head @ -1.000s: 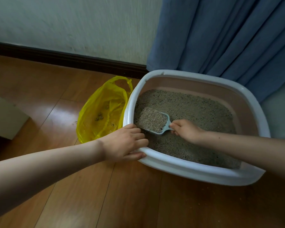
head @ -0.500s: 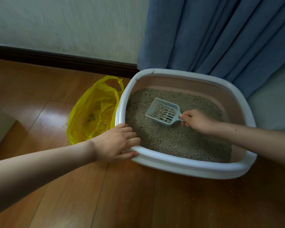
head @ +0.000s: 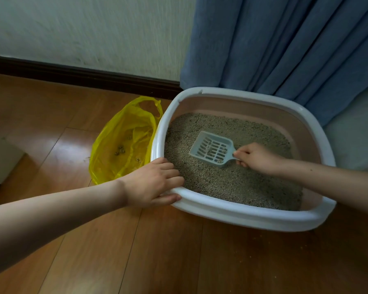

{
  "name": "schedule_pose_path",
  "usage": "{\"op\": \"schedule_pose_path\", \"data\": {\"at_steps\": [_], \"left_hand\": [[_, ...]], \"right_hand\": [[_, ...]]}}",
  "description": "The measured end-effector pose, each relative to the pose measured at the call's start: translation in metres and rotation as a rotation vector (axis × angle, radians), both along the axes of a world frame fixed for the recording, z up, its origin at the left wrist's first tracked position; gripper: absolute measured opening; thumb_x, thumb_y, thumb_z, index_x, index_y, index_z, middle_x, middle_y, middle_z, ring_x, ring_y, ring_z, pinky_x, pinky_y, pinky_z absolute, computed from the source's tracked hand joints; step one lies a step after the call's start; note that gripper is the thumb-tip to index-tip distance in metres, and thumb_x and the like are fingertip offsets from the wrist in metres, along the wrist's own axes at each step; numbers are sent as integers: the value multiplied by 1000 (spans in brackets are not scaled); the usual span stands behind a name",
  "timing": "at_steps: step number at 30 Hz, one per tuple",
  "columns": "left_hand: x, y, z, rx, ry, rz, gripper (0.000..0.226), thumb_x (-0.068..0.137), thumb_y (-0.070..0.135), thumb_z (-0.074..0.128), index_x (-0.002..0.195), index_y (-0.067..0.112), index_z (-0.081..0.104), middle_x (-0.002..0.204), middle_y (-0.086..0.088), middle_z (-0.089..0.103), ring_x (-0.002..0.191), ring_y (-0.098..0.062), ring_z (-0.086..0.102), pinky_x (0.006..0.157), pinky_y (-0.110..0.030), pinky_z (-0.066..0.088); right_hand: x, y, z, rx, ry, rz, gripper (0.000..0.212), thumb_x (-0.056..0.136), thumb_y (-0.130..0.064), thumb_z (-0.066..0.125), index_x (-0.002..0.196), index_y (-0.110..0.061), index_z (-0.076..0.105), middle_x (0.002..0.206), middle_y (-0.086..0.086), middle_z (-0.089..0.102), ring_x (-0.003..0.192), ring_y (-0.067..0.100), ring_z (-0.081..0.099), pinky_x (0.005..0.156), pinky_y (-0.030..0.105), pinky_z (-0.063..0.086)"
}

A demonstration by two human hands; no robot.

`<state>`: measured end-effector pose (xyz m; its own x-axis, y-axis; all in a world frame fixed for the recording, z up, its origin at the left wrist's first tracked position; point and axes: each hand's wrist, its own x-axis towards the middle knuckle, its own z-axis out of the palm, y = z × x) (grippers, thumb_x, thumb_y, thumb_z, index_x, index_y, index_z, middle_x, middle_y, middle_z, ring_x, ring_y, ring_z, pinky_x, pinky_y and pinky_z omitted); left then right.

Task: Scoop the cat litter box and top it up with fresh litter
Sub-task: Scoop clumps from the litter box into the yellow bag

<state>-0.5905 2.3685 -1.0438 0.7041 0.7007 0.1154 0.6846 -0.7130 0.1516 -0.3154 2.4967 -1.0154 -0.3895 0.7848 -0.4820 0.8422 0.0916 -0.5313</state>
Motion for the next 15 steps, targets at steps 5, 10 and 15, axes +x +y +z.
{"op": "schedule_pose_path", "data": {"at_steps": [5, 10, 15], "left_hand": [[0, 0, 0, 4, -5, -1, 28, 99, 44, 44, 94, 18, 54, 86, 1, 56, 82, -22, 50, 85, -33, 34], [0, 1, -1, 7, -7, -6, 27, 99, 43, 45, 92, 19, 52, 85, 1, 55, 81, -22, 49, 84, -34, 35], [0, 1, -2, -3, -8, -1, 30, 100, 44, 43, 94, 18, 55, 86, 0, 56, 82, -22, 50, 86, -33, 35]], "right_hand": [[-4, -4, -4, 2, -7, 4, 35, 100, -28, 45, 72, -15, 61, 60, -2, 54, 53, 14, 45, 55, 27, 36], [-5, 0, -3, 9, -7, 17, 36, 100, -27, 45, 70, -15, 61, 59, -1, 54, 55, 18, 46, 57, 27, 36], [-8, 3, -1, 3, 11, 21, 35, 100, -27, 45, 71, -14, 61, 59, -1, 54, 51, 14, 45, 54, 26, 36]]}}
